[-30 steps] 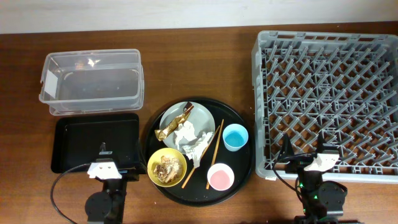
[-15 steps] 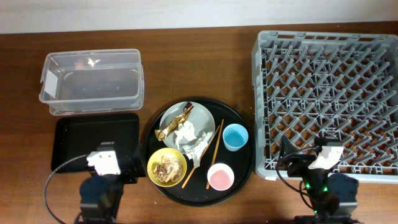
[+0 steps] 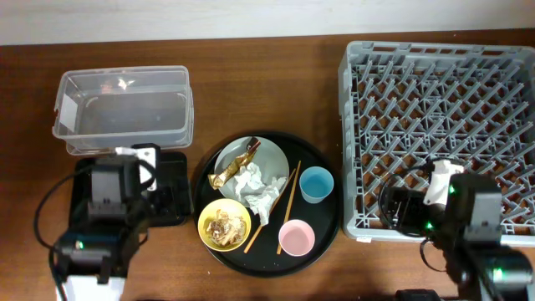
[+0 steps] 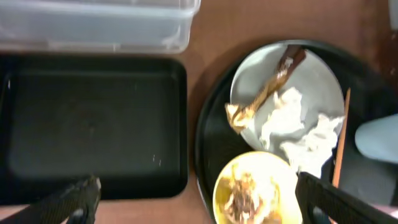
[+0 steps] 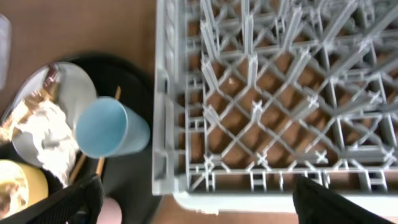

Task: Sort waste into correct bins and load items into the dishwasher rack
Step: 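Grasp the chocolate wrapper with the left gripper and drop it in the clear bin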

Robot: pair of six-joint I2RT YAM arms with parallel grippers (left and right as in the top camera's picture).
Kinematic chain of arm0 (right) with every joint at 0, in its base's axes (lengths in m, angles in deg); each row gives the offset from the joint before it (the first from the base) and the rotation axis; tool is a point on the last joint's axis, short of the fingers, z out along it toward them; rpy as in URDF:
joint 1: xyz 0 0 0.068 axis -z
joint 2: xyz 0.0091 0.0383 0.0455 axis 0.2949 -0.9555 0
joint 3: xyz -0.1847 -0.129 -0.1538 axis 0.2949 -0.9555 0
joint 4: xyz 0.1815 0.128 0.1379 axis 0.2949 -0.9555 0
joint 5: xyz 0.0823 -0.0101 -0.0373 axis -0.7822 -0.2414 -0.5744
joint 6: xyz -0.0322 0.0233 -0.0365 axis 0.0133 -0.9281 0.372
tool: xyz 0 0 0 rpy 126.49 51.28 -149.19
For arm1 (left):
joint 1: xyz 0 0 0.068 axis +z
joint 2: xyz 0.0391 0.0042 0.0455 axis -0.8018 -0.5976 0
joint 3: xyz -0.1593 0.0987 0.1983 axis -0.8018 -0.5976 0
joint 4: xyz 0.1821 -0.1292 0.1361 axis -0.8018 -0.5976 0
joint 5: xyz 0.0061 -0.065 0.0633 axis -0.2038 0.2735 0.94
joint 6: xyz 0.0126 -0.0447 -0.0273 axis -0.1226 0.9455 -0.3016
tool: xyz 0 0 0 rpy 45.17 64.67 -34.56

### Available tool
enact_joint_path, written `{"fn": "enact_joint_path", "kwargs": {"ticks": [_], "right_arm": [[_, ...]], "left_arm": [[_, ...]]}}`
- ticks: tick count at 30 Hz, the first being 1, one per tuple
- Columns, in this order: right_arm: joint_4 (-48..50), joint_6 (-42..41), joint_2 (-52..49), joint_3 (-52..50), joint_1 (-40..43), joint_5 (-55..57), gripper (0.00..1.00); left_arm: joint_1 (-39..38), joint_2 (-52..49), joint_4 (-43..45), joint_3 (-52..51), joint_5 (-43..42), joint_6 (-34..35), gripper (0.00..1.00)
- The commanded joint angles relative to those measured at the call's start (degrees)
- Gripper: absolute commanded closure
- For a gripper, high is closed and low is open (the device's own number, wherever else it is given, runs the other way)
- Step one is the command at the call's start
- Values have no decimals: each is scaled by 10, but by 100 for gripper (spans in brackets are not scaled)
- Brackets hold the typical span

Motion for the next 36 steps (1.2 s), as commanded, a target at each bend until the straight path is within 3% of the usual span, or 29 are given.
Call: {"fn": "enact_joint_path", "kwargs": {"ticks": [1,5,9,18,21,23,28,31,33,36], "right_arm": [[-24,-4,-42,23,-3,-2,2],[-45,-4,-50,23,-3,-1,2],[-45,-4,-51,23,-3,-2,2],[-45,-4,-51,23,-3,-2,2],[-45,-4,-51,23,-3,-1,2],[-45,-4,-51,23,-3,-1,2],[-45,-4,-51,23,-3,-1,2],[-45,-4,-51,23,-3,-1,2],[-45,-4,-51,23,-3,-1,2],[-45,-4,-51,23,-3,-1,2]], "left_arm": [[2,-29,-20,43,2,-9,0],[2,-32,7,43,-13,-9,1],[-3,-57,75,43,-29,-9,7],[-114,-279,223,43,-27,-84,11],[-130,-382,249,43,-26,-86,22],[-131,-422,256,43,-26,-86,34],[-152,-472,256,43,-28,-86,37],[-161,-473,258,43,-27,-86,51],[-164,-476,258,43,-26,-86,70],[-164,-476,255,43,-26,-86,81]]}}
